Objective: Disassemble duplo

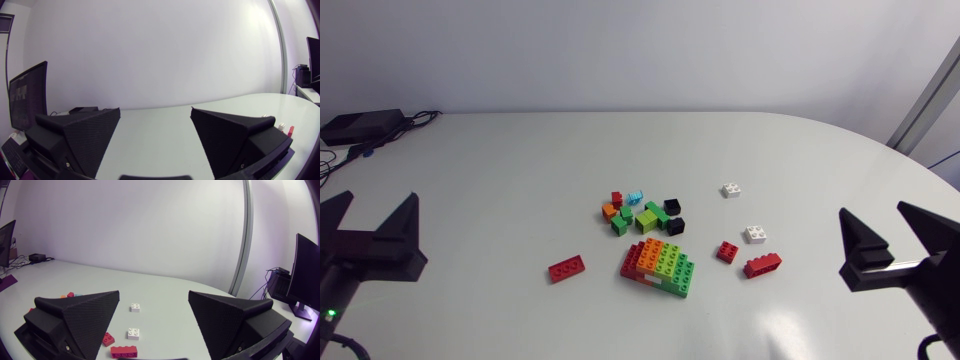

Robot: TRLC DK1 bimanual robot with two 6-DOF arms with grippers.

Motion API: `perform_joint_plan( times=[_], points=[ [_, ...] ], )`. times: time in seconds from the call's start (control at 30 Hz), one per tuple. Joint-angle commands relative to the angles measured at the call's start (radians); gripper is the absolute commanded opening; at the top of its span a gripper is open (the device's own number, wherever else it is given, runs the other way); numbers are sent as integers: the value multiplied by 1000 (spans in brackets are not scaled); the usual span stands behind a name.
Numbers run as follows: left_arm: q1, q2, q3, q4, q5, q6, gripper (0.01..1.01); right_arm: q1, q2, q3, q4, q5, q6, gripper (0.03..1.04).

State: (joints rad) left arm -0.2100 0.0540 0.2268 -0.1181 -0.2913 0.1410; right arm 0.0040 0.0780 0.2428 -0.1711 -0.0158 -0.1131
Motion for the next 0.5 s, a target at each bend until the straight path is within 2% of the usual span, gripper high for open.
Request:
perform_joint_plan(
  times=[0.0, 0.23, 0.47],
  points=[
    [-6, 83, 92, -23, 1, 3, 987, 11, 57, 82, -30, -1, 35, 998],
    [6, 259, 195, -48, 0, -29, 987, 56, 247, 233, -116, -1, 49, 998],
    [156, 576, 364, -158, 37, -119, 987, 67, 439, 345, -212, -35, 127, 998]
  ],
)
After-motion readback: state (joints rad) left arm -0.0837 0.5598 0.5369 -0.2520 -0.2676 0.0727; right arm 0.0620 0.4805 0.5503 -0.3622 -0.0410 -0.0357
